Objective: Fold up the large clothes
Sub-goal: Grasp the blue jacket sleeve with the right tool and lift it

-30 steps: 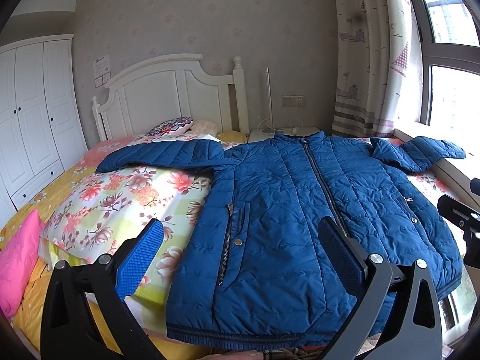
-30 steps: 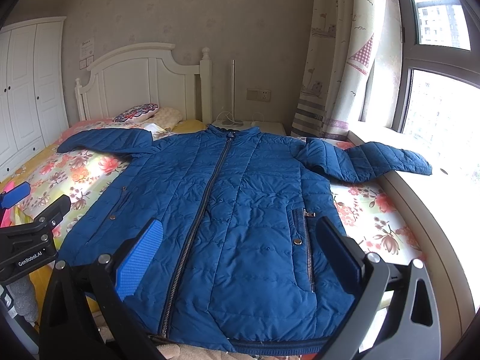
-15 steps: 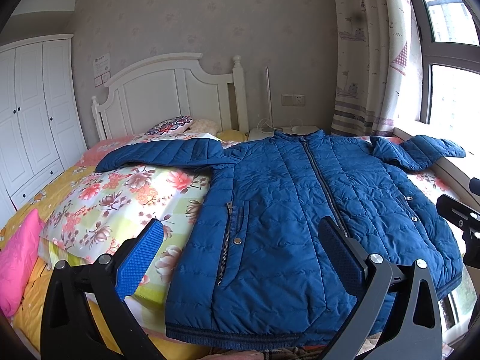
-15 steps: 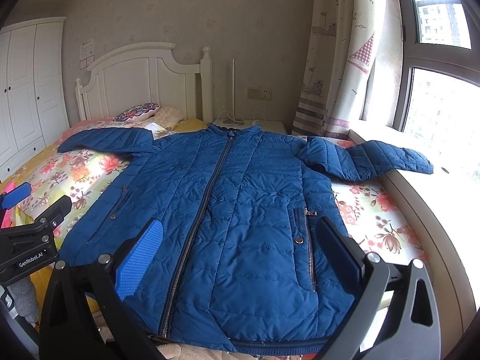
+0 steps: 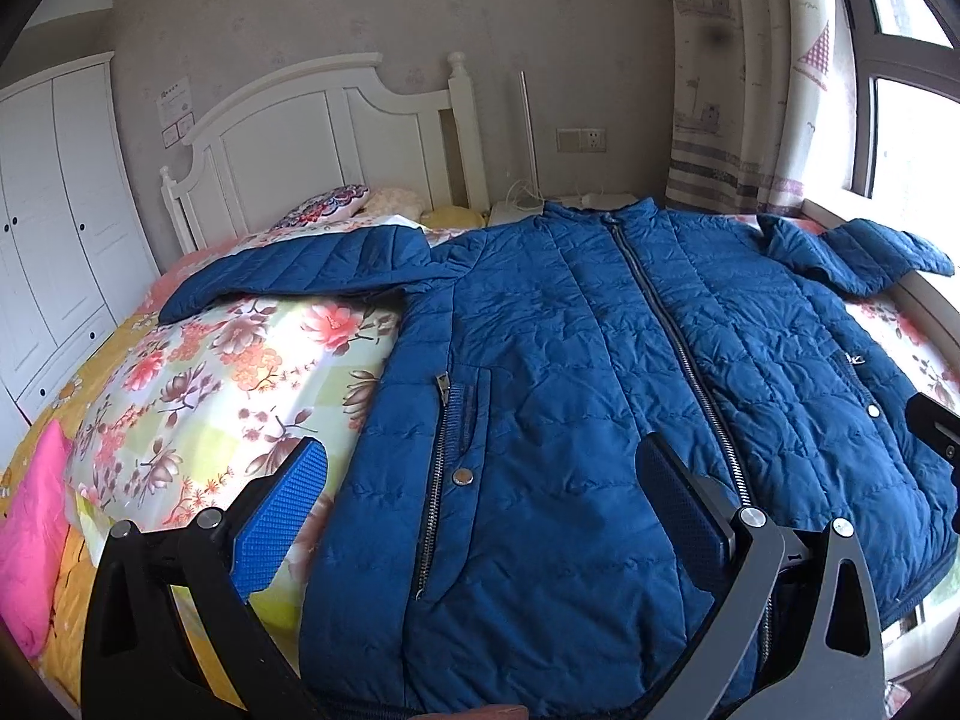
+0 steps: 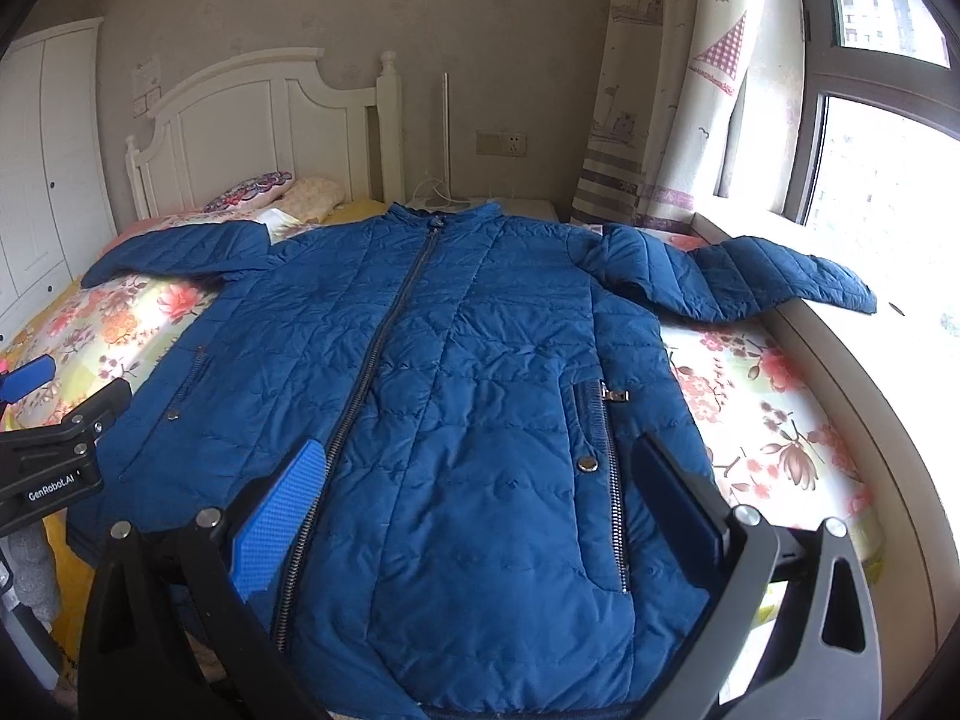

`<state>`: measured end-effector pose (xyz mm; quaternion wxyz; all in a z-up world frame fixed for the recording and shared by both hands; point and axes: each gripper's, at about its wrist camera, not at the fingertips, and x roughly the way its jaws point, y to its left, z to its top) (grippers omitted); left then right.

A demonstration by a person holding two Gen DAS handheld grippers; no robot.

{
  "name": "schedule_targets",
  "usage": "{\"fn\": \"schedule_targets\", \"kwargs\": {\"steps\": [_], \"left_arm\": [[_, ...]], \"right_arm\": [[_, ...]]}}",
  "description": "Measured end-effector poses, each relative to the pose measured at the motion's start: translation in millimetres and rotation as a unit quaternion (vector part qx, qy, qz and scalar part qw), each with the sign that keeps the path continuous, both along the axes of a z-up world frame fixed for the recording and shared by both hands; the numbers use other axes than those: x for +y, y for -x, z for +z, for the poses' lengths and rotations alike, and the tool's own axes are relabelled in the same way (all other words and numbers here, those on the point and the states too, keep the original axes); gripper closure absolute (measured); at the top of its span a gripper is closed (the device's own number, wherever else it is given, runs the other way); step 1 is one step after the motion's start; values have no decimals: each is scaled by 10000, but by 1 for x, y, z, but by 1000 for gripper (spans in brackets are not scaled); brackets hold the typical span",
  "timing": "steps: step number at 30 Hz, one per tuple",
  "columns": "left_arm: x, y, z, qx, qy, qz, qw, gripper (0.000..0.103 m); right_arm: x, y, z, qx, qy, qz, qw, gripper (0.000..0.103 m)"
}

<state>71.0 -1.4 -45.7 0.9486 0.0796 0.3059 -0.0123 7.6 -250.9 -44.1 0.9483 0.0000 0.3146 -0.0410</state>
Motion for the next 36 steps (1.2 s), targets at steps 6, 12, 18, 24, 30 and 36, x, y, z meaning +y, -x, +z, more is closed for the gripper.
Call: {"fn": "schedule_targets", "kwargs": {"steps": [6, 12, 18, 24, 30, 36], "left_arm": [[-14, -56, -1, 152, -196, 39, 9997, 4], [-32, -136, -17, 634, -241, 113, 9976, 4], [-52, -213, -45, 966, -433, 116, 9943, 4], [-45, -254, -80, 1384, -35, 114, 9903, 4], [-36, -260, -85, 1512, 392, 142, 9876, 4], [-33, -268, -86, 1624, 539, 226, 9850, 4]], "right_arm": [[-21, -32, -10, 81, 101, -195, 9997, 2], [-41, -69, -16, 158, 228, -351, 9990, 2], [-85, -117, -29, 432, 138, -502, 9977, 3], [-224, -182, -44, 594, -953, -2040, 9725, 2], [-322, -244, -68, 754, -1387, -2988, 9412, 9], [-353, -270, -70, 412, -1863, -2974, 9355, 79]]}}
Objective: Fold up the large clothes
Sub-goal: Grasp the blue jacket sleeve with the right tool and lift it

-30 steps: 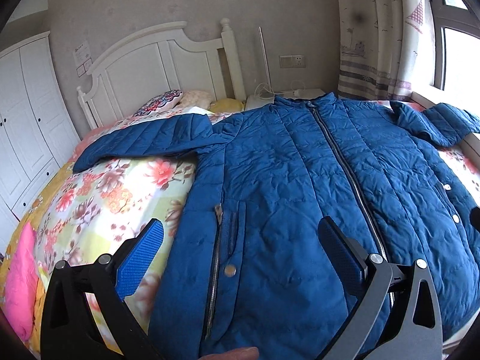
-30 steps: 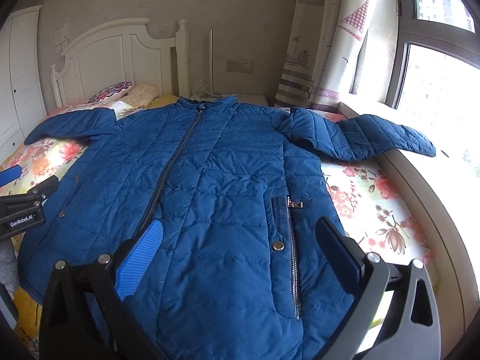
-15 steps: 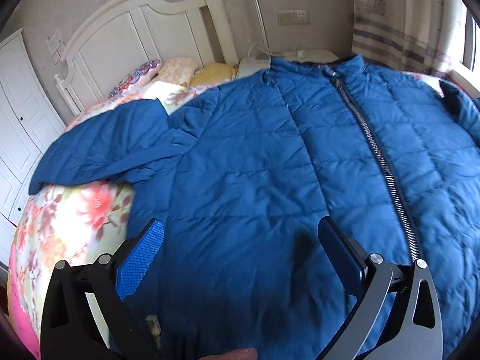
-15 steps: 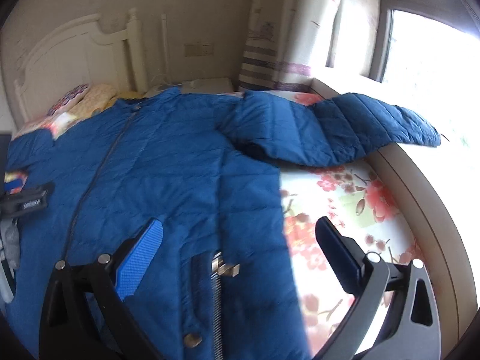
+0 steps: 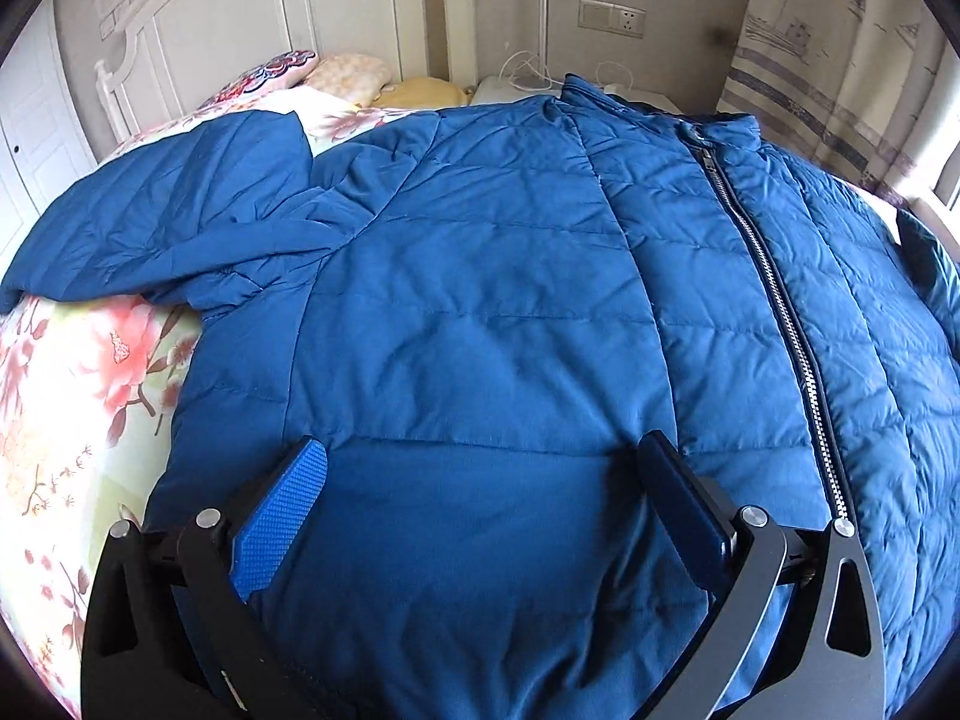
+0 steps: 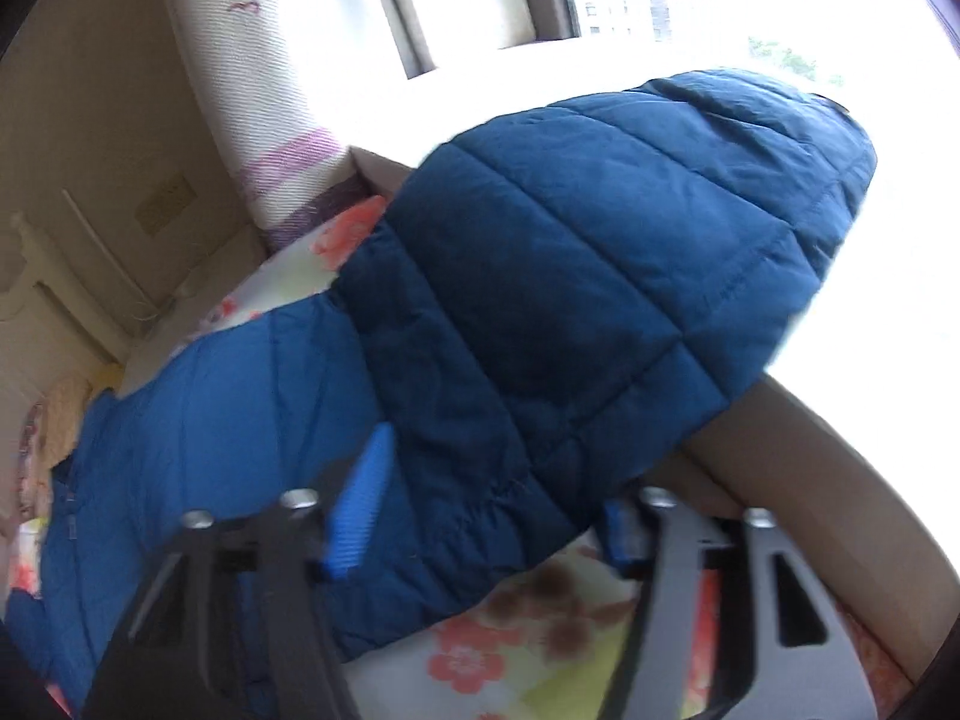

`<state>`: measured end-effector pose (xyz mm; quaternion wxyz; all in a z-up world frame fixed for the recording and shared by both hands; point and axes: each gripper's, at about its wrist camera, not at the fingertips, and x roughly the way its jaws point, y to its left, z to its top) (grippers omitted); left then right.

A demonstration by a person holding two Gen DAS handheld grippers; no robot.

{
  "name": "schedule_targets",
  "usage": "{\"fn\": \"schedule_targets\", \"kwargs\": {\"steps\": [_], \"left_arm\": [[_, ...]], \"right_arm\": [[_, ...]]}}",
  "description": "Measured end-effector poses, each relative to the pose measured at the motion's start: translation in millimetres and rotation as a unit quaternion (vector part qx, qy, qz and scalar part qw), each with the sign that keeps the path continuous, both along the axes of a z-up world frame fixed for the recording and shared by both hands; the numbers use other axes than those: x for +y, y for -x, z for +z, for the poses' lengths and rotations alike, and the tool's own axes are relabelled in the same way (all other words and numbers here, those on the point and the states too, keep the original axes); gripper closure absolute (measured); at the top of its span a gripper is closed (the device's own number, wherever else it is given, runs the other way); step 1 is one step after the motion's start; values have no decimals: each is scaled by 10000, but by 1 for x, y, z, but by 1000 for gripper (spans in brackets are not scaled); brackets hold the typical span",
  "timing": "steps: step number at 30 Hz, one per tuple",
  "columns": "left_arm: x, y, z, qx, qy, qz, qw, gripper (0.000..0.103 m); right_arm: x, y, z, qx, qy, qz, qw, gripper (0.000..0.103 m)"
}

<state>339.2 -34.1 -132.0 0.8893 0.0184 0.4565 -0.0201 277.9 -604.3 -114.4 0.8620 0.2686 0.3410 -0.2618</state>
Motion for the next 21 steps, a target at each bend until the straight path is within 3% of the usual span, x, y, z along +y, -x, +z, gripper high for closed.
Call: {"fn": "schedule_targets", "kwargs": {"steps": [2, 5, 8, 11, 14, 17, 19, 20, 21], "left_arm": [[1, 0, 0, -4, 15, -13, 10000, 4], [2, 0, 0, -18, 49, -32, 10000, 4], [2, 1, 0, -26, 56, -35, 10000, 4], [3, 1, 1, -41, 87, -40, 9999, 4], [3, 1, 1, -50, 107, -41, 9999, 4], [3, 2, 1, -60, 115, -42, 9999, 4], [2, 2, 1, -65, 126, -41, 9999, 4], [2, 2, 1, -71, 125, -42, 9999, 4], [2, 2, 2, -79, 134, -45, 9999, 4]], "right_arm": [[19, -4, 14, -342, 121, 361, 9987, 88], [75, -11, 42, -730, 502, 1236, 9884, 91], [145, -21, 66, -1028, 785, 2219, 9665, 91], [219, -31, 76, -1166, 996, 3202, 9348, 92], [293, -33, 65, -917, 1204, 3964, 9055, 92], [348, -40, 17, -123, 1144, 4481, 8865, 91], [358, -44, -24, 458, 1007, 4561, 8830, 89], [357, -43, -26, 398, 935, 4560, 8842, 87], [353, -44, -24, 356, 788, 4573, 8851, 75]]}}
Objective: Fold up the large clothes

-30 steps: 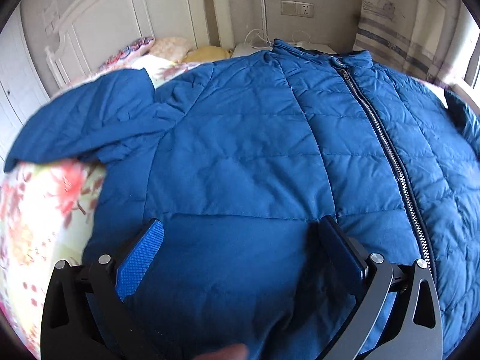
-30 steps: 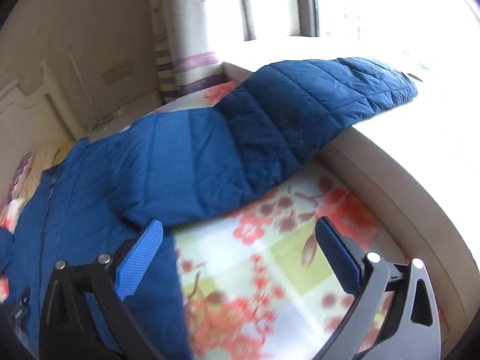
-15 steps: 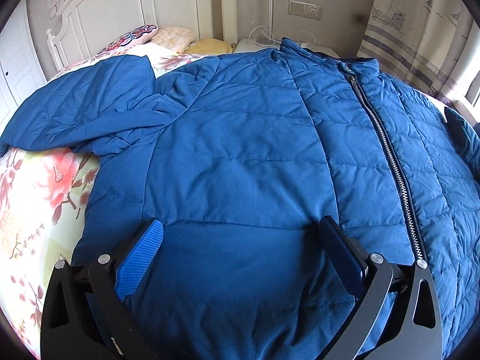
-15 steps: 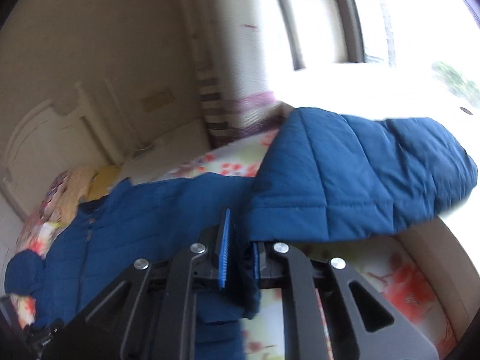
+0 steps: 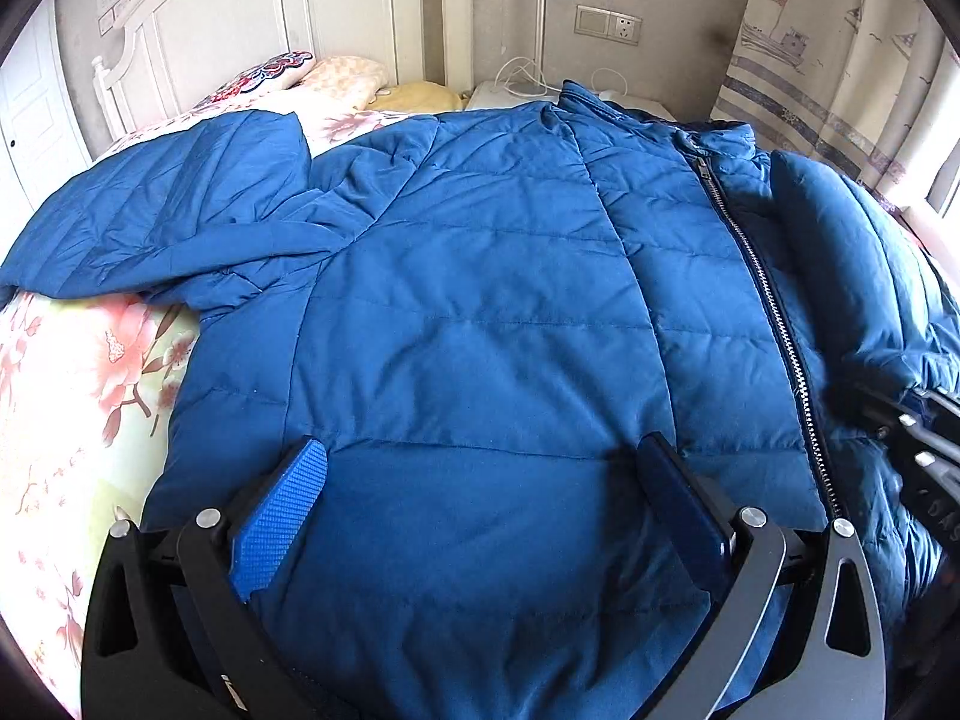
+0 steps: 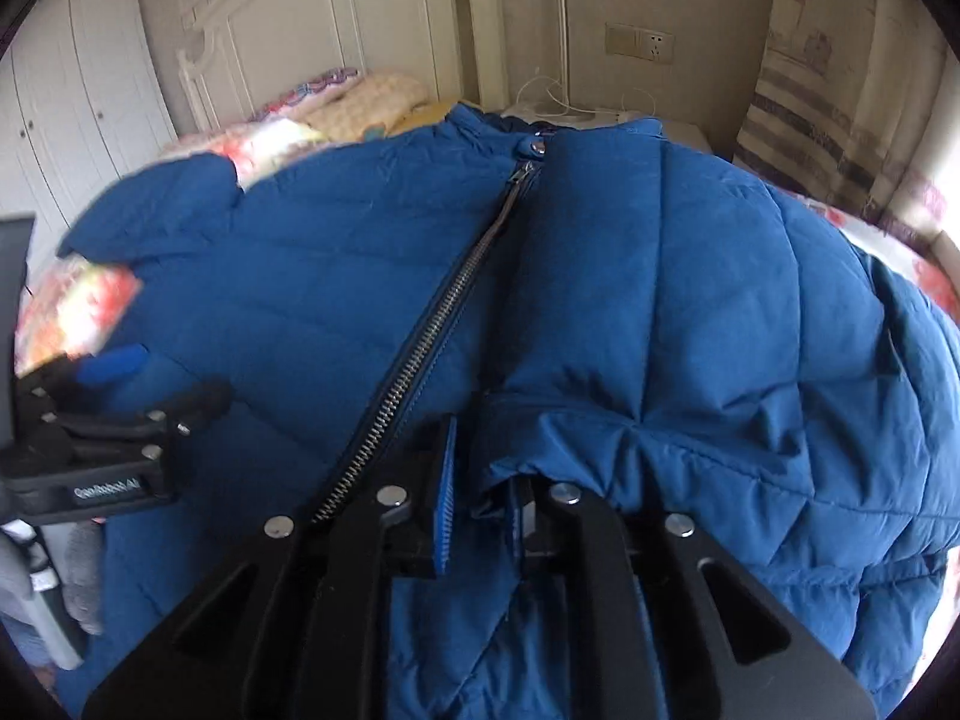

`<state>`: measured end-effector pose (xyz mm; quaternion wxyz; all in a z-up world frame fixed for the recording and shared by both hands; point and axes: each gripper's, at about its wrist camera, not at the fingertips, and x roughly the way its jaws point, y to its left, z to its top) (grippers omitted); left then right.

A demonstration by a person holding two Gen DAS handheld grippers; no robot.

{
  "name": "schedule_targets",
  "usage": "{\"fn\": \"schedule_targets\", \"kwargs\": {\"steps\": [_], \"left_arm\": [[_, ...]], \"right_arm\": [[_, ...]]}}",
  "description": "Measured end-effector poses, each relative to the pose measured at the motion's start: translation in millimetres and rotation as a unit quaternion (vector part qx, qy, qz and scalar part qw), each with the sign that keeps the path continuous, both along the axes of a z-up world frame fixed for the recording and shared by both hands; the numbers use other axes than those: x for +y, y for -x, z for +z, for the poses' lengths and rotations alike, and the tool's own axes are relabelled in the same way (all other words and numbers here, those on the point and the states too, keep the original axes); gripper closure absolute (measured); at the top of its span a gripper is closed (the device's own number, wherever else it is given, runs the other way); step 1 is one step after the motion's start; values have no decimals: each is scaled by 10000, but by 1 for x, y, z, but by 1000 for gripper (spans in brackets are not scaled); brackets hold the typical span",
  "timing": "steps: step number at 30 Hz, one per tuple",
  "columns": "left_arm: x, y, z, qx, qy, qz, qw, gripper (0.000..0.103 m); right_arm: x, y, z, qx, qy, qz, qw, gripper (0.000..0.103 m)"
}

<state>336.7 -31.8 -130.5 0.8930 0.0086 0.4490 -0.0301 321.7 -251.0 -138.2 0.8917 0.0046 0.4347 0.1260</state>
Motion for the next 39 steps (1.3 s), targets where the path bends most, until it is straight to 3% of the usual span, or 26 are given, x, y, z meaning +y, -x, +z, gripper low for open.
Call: {"fn": "schedule_targets", "kwargs": {"steps": [2, 3, 6, 8, 10, 12, 15, 18, 19, 20, 21, 24, 27, 31, 34, 36, 39], "left_arm": [[1, 0, 0, 4, 29, 1, 10000, 4], [1, 0, 0, 3, 25, 0, 10000, 4], [2, 1, 0, -6, 35, -4, 10000, 4], [1, 1, 0, -5, 35, -3, 10000, 4], [1, 1, 0, -6, 30, -4, 10000, 4], [1, 1, 0, -8, 32, -4, 10000, 4], [1, 1, 0, -7, 30, -4, 10000, 4], [1, 1, 0, -8, 31, -4, 10000, 4], [1, 1, 0, -8, 33, -4, 10000, 4], [1, 1, 0, -8, 34, -4, 10000, 4], [1, 0, 0, -9, 38, -4, 10000, 4], [1, 0, 0, -10, 35, -4, 10000, 4], [1, 0, 0, -7, 23, -4, 10000, 4], [2, 1, 1, -12, 53, -4, 10000, 4], [7, 3, 3, -67, 215, 4, 9997, 4], [13, 4, 6, -132, 412, 60, 9990, 4], [23, 4, 7, -158, 734, 102, 9971, 4]], "right_arm": [[-10, 2, 5, 203, -384, 32, 9991, 51], [-17, 8, 9, 261, -462, 28, 9986, 46], [-40, 44, 32, -89, -743, -230, 9969, 44], [-67, 67, 40, -416, -944, -780, 9916, 44], [-111, 83, 44, -608, -1279, -1611, 9767, 37], [-161, 92, 36, -589, -1782, -2414, 9521, 30], [-212, 89, 21, -424, -2303, -3001, 9247, 30], [-228, 75, 12, -401, -2471, -3186, 9143, 31], [-232, 67, 9, -337, -2486, -3188, 9140, 34], [-234, 62, 8, -325, -2478, -3205, 9137, 51], [-233, 59, 12, -435, -2411, -3218, 9146, 81], [-198, 67, 45, -1306, -1837, -2879, 9308, 85], [-141, 72, 90, -2038, -1128, -2209, 9471, 85], [-57, 52, 120, -2338, -425, -1066, 9655, 84], [5, 27, 116, -2176, -274, -234, 9754, 76], [38, 5, 104, -1776, -399, 362, 9826, 55], [54, -2, 99, -1523, -785, 610, 9833, 50]]}}
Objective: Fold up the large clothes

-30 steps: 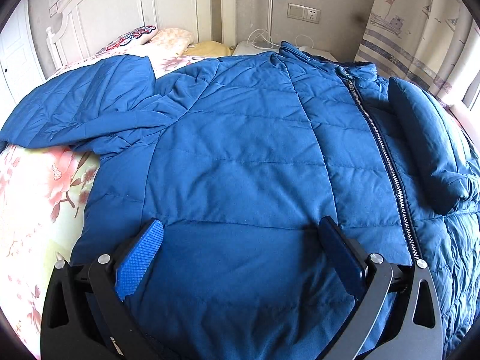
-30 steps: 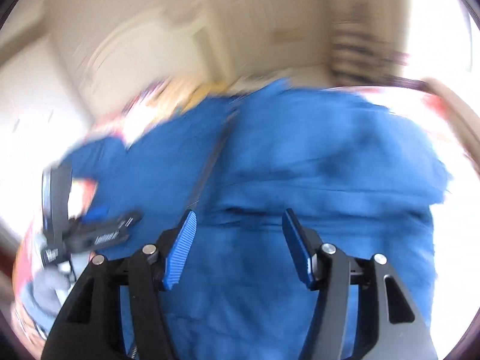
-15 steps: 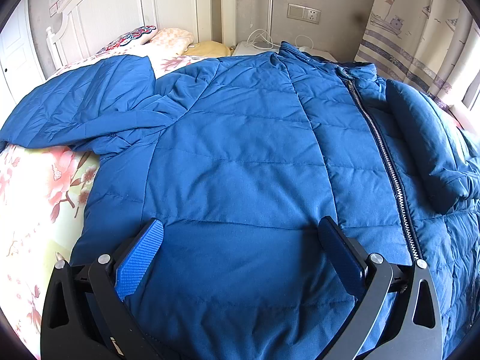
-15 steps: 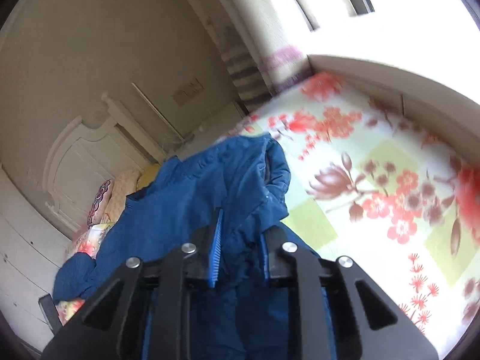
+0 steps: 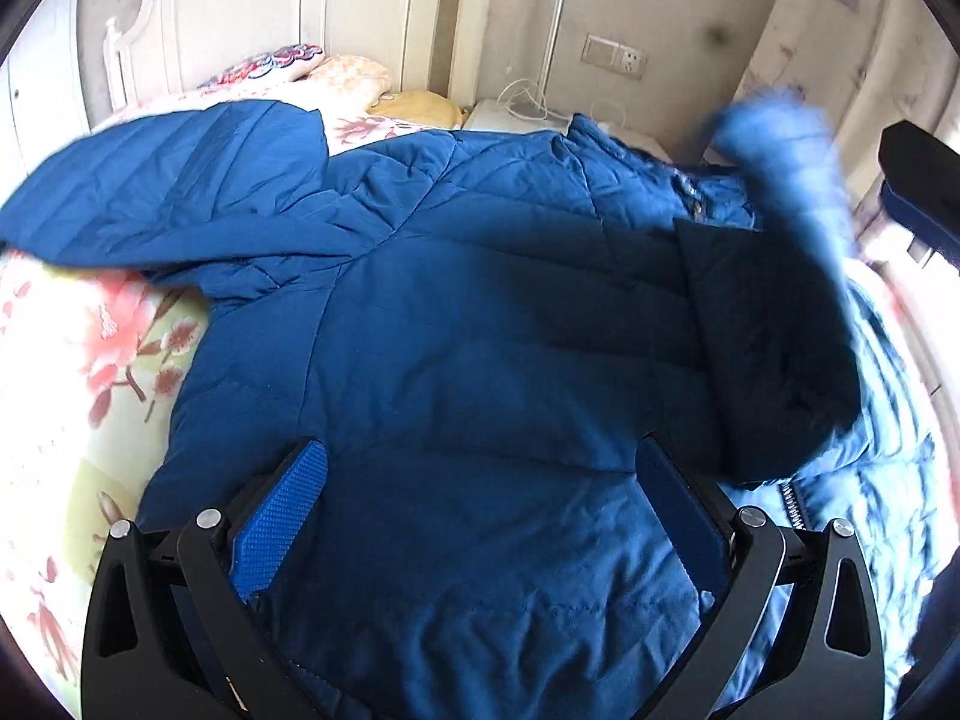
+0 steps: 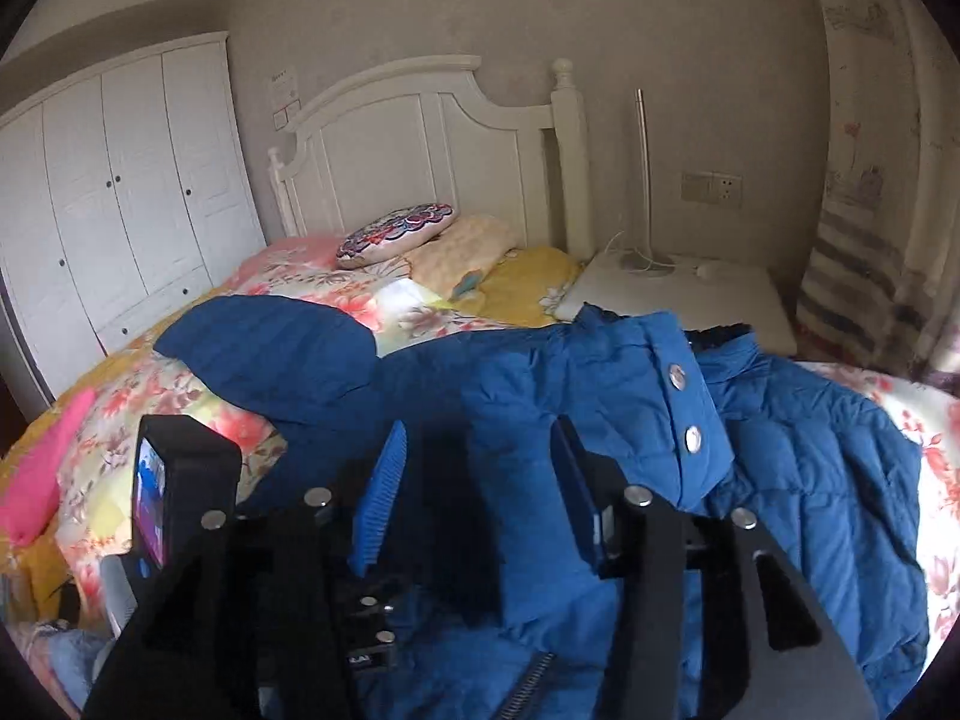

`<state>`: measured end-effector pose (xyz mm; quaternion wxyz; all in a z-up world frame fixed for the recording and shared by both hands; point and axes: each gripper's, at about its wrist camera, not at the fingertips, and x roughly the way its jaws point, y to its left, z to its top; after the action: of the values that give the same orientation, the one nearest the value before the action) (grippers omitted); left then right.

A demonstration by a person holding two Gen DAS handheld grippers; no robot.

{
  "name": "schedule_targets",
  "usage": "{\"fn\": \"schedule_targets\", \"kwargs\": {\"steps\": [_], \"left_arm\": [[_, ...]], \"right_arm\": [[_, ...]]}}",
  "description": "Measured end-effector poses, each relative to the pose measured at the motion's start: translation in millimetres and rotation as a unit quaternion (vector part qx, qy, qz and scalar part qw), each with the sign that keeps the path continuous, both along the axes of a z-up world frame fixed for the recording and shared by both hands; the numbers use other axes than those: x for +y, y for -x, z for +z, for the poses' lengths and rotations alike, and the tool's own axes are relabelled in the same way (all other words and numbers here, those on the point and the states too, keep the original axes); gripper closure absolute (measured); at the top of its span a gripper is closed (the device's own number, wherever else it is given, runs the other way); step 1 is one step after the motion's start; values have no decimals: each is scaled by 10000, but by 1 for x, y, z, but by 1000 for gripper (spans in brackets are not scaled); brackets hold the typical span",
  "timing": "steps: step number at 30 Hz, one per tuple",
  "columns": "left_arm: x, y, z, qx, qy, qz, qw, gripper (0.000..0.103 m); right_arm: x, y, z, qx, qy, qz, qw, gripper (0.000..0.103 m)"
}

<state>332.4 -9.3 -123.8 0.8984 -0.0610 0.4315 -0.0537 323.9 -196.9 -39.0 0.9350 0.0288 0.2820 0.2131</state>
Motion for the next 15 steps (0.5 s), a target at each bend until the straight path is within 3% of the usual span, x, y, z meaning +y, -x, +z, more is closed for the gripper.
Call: {"fn": "schedule_targets", "kwargs": {"steps": [2, 5, 8, 10, 12, 14, 15], "left_arm": [[0, 0, 0, -8, 34, -11, 10000, 4], [-2, -1, 0, -1, 18, -46, 10000, 4], [-1, -2, 1, -12, 110, -54, 9999, 4], [1, -3, 0, -16, 172, -54, 9998, 4], [1, -2, 0, -38, 184, -55, 9998, 4], [1, 2, 2, -116, 156, -80, 9998, 4], [1, 6, 4, -174, 136, -73, 9997, 5]], "right_arm": [[-8, 13, 5, -62, -331, 40, 9994, 39], [-41, 24, 10, -222, -494, -307, 9981, 39], [-80, 26, 6, -175, 263, -1379, 9899, 39], [-112, 15, -19, 341, 1087, -2215, 9685, 39], [-144, 3, -53, 966, 1387, -2763, 9461, 39], [-168, -5, -83, 1437, 1121, -2897, 9396, 39], [-174, -4, -82, 1466, 969, -2904, 9406, 38]]}}
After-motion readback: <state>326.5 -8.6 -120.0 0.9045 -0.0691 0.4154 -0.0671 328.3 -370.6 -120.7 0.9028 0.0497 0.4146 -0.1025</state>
